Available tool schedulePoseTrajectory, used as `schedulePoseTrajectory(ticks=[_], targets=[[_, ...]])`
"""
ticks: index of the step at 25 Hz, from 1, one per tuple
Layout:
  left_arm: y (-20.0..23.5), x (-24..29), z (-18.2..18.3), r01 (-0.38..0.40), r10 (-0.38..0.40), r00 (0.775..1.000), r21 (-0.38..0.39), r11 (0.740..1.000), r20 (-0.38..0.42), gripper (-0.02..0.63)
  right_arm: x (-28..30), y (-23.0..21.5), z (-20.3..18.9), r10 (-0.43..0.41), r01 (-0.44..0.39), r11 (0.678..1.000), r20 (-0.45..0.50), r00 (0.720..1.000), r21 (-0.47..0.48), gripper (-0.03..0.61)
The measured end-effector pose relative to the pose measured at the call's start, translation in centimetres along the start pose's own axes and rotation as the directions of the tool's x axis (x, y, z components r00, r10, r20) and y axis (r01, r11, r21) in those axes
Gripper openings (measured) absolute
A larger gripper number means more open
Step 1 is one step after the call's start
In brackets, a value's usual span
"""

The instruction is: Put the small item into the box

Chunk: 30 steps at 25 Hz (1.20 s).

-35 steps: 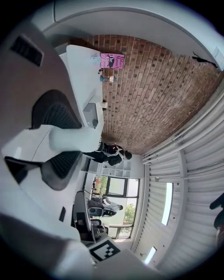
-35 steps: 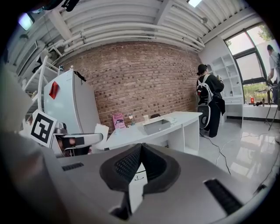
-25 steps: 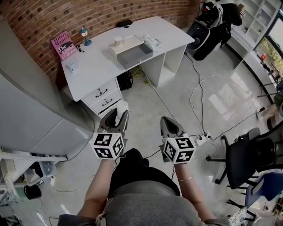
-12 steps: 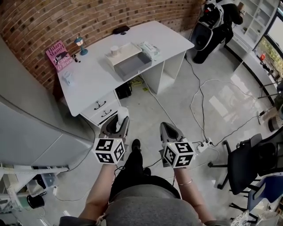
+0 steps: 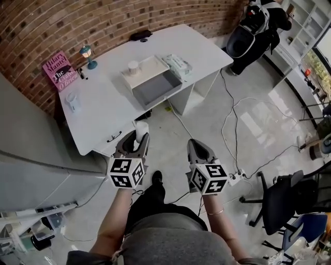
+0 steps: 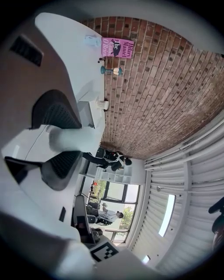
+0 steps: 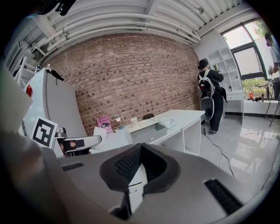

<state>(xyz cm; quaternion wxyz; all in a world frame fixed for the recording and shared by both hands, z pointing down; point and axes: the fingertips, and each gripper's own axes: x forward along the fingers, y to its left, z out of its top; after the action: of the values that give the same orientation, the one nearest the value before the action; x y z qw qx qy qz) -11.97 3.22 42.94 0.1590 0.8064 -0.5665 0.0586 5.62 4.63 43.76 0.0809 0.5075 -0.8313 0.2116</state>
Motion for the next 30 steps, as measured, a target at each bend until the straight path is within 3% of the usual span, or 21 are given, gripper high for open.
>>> schedulePoseTrajectory(ticks=[4,10,30], targets=[[2.2,3.0,1.1,0.014,-0.014,1.000,-0.026,1.000,-0.012,0.169,3.3,-0.5,1.3,-0.016,0.016,1.000,-0.011,1.000,-0.001,0.006],[4.3,6.5,2.7,0.054,-0.054,0.998,0.006,0.999,-0.018,0.169,7.3,-0.9,3.3,-0.048,0.048,0.999,-0.002,0.999,0.004,0.006],[7.8,11.0,5.3,0.074,-0.074,0.997,0.004,0.997,0.002,0.169,12.9,-2.2,5.4,-0.076,0.077,0.997,-0.013,0.997,0.010,0.006]])
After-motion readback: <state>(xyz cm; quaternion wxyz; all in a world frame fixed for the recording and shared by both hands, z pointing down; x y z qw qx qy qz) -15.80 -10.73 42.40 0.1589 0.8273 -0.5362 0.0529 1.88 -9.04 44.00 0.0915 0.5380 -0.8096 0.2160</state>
